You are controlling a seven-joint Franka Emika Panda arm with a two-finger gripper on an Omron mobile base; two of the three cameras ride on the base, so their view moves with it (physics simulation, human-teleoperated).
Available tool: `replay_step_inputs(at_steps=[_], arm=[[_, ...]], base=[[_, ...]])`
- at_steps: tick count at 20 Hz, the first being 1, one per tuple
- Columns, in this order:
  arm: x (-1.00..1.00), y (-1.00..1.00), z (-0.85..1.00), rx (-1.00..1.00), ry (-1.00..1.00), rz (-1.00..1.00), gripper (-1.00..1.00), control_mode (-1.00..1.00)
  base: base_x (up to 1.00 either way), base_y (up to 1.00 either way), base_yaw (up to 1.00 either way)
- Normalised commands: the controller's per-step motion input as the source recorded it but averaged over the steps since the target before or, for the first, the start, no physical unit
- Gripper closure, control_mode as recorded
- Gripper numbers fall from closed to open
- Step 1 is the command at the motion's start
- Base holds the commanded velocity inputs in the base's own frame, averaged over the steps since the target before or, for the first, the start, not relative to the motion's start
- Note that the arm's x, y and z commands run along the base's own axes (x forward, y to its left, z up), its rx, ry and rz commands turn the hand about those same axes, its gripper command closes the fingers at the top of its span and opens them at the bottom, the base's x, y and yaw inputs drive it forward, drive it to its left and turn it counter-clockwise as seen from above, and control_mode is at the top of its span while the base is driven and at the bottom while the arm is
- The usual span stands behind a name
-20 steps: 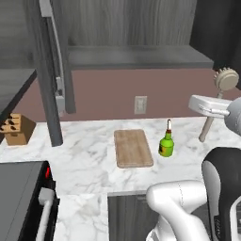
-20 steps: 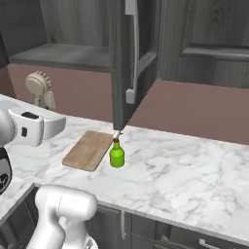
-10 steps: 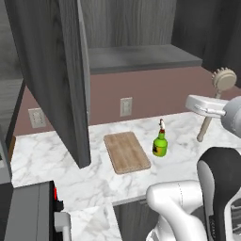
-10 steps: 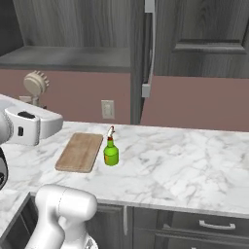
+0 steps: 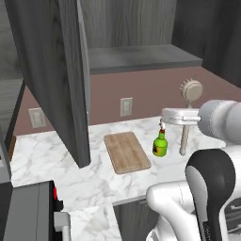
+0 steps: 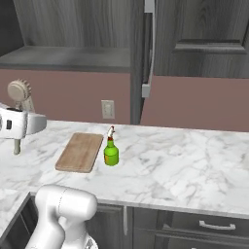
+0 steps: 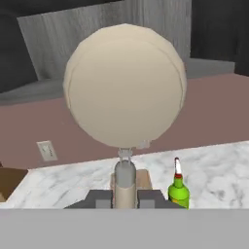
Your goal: Grab the spray bottle from the cabinet, then place it next to the cutting board for sanitizing. Then grab the dish brush from the countertop next to the sink and place it next to the cutting board.
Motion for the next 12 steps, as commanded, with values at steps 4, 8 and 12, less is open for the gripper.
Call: replay_step_inputs(at_steps=[4, 8, 12], arm=[[0.19, 0.95, -0.70, -0.12, 0.55, 0.30, 1.00, -1.00], [0.52, 0.50, -0.66, -0.01, 0.58, 0.32, 1.00, -1.00], [0.34, 0.62, -0.83, -0.03, 0.30, 0.11, 1.00, -1.00]], base=[[0.00, 0.00, 0.00], [0.00, 0.00, 0.00], [0.00, 0.00, 0.00]])
